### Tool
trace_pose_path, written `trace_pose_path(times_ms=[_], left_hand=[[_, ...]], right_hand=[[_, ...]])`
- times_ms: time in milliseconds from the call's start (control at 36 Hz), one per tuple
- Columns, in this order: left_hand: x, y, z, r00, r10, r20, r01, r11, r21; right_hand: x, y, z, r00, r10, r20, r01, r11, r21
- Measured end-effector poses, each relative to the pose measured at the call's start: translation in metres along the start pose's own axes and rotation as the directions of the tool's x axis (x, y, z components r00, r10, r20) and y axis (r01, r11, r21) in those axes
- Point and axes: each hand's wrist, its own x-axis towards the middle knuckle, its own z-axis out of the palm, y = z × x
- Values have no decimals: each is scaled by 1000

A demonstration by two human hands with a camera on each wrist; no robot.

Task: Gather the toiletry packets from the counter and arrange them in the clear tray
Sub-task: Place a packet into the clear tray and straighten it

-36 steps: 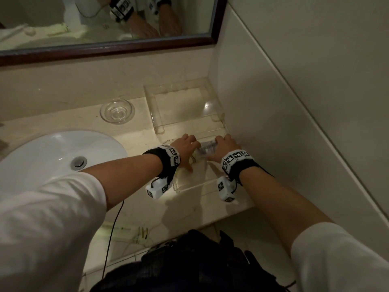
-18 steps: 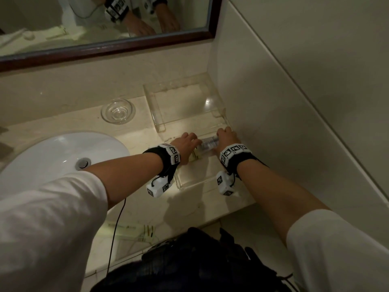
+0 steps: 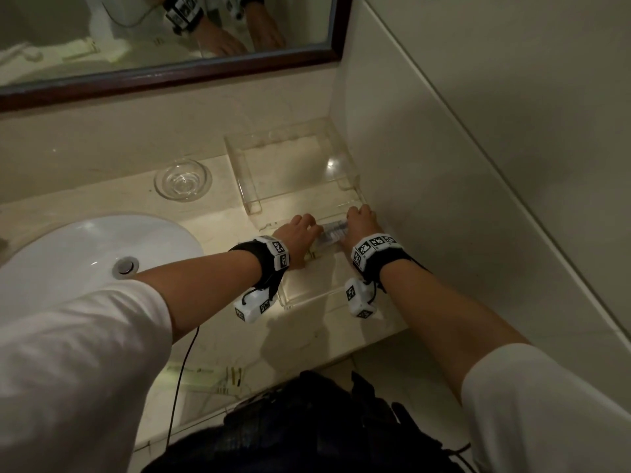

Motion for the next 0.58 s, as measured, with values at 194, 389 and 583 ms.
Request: trace_pose_path(times_ms=[194, 389, 583], left_hand=[[0, 4, -1, 1000, 7, -2, -7, 1000, -15], [-1, 6, 0, 1000, -4, -7, 4, 999, -34], [-2, 3, 1, 999, -5, -33, 3, 997, -73]], right_hand=[[-5, 3, 1, 999, -44, -19, 44, 999, 7], [-10, 2, 0, 994, -106, -39, 106, 994, 17], [-12, 1, 1, 987, -157, -24, 158, 987, 21]])
